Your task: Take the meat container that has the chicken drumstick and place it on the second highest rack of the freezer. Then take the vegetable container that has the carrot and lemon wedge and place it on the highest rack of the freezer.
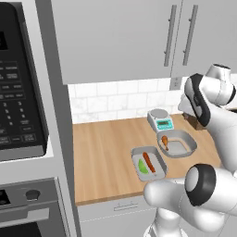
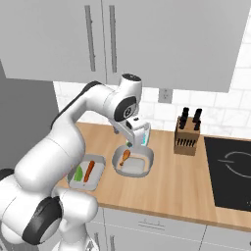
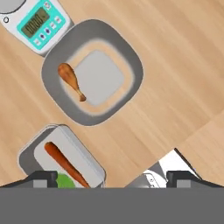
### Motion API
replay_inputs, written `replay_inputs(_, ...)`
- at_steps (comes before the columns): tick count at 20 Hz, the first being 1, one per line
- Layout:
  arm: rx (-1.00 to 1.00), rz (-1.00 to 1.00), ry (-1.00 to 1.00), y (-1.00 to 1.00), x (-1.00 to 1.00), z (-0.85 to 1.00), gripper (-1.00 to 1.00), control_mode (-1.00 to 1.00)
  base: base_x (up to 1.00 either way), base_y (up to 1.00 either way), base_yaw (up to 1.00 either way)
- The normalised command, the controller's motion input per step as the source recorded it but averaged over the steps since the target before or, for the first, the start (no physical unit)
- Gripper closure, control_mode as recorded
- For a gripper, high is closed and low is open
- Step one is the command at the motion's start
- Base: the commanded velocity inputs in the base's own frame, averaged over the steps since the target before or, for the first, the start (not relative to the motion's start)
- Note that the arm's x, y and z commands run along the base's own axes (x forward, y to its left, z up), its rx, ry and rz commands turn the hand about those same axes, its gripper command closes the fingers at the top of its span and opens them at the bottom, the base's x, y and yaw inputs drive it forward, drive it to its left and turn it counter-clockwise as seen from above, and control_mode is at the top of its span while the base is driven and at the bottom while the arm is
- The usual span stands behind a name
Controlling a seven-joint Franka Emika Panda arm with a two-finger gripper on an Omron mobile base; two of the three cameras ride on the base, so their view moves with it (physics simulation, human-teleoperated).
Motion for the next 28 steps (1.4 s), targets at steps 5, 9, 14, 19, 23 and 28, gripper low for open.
replay_inputs(5,0.07,-0.07,0.04,-0.17,0.03,-0.49,-1.00,-1.00,0.00,0.00,0.00)
replay_inputs(9,0.04,-0.10,0.06,-0.10,0.00,-0.44,-1.00,-1.00,0.00,0.00,0.00)
replay_inputs(14,0.00,-0.09,0.03,0.00,0.01,-0.43,-1.00,-1.00,0.00,0.00,0.00)
replay_inputs(19,0.00,-0.10,0.02,0.00,0.16,-0.51,-1.00,-1.00,0.00,0.00,0.00)
replay_inputs(23,0.00,-0.11,0.00,0.00,0.19,-0.59,-1.00,-1.00,0.00,0.00,0.00)
replay_inputs(28,0.00,-0.13,0.00,-0.08,0.21,-0.51,-1.00,-1.00,0.00,0.00,0.00)
